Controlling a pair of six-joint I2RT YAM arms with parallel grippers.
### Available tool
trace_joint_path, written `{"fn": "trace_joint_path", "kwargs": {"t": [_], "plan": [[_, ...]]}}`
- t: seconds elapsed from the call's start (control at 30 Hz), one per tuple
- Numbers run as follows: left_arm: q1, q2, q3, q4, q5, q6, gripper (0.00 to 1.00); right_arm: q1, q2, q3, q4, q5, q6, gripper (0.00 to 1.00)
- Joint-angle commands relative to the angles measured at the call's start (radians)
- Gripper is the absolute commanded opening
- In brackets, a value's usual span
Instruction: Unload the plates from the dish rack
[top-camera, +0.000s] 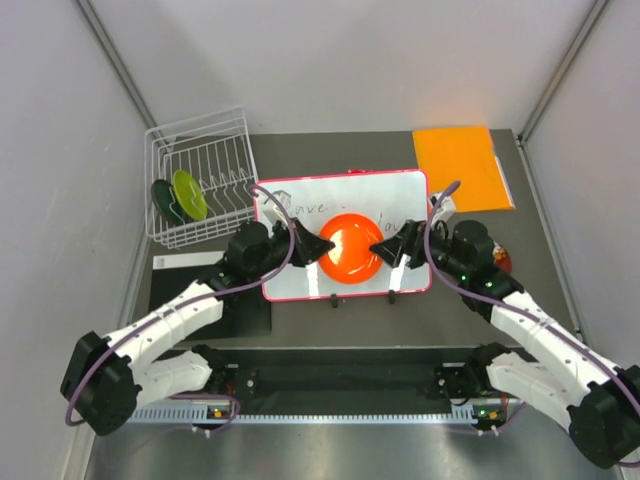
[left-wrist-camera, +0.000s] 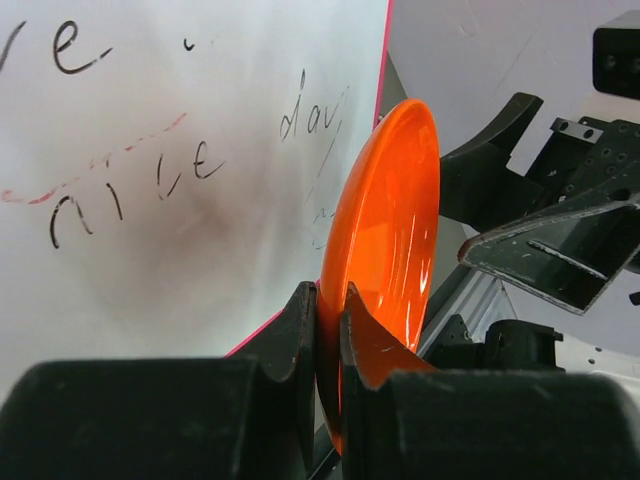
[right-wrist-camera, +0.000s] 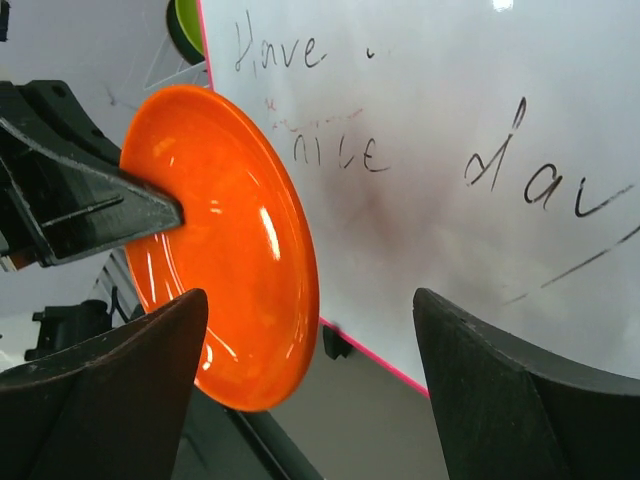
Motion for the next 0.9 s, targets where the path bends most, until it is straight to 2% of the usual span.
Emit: {"fn": "trace_joint_path", "kwargs": {"t": [0.0,0.1,0.13,0.2,0.23,0.3,0.33,0.37,0.5,0.63,0.67,0.7,0.73,0.77,0.83,0.87], "plan": [[-0.03,0.018,0.013,0.169,0.008,-0.028,0.0,0.018,0.039,-0.006,0.17,-0.035,0.042,0.79],[-0.042,0.039,0.011,0.212,0.023,-0.038,0.0,0.02,0.065,-0.026,0.233,-0.073,0.069,0.67],[-0.044,0.045,0.013,0.226,0.028,-0.038,0.0,0.018,0.068,-0.037,0.244,-0.079,0.077,0.55],[-0.045,0.055,0.011,0.237,0.037,-0.039,0.0,0.02,0.064,-0.042,0.249,-0.079,0.074,0.41],[-0.045,0.056,0.01,0.243,0.037,-0.036,0.0,0.02,0.054,-0.043,0.234,-0.067,0.065,0.2],[-0.045,0.053,0.01,0.24,0.026,-0.024,0.0,0.02,0.004,-0.039,0.159,-0.012,0.043,0.07],[-0.045,0.044,0.011,0.225,0.019,-0.009,0.07,0.02,-0.016,-0.025,0.125,0.01,0.016,0.0],[-0.045,0.042,0.013,0.214,0.005,0.001,0.31,0.02,-0.054,-0.014,0.032,0.075,0.0,0.0],[-0.045,0.024,0.056,0.115,-0.056,0.083,0.62,-0.003,-0.163,0.05,-0.201,0.269,-0.061,0.0],[-0.045,-0.008,0.134,-0.04,-0.166,0.229,0.7,-0.098,-0.275,0.124,-0.41,0.453,-0.11,0.0],[-0.045,-0.016,0.154,-0.107,-0.196,0.258,0.71,-0.167,-0.306,0.133,-0.443,0.491,-0.118,0.0],[-0.045,-0.024,0.184,-0.132,-0.243,0.284,0.72,-0.21,-0.318,0.142,-0.473,0.499,-0.13,0.0],[-0.044,-0.039,0.197,-0.152,-0.311,0.333,0.79,-0.256,-0.324,0.153,-0.516,0.505,-0.148,0.0],[-0.044,-0.045,0.212,-0.18,-0.354,0.352,0.8,-0.355,-0.329,0.156,-0.532,0.484,-0.161,0.0],[-0.044,-0.067,0.247,-0.238,-0.458,0.405,0.84,-0.455,-0.322,0.159,-0.549,0.438,-0.185,0.0],[-0.041,-0.071,0.26,-0.254,-0.487,0.418,0.84,-0.553,-0.311,0.156,-0.547,0.392,-0.193,0.0]]}}
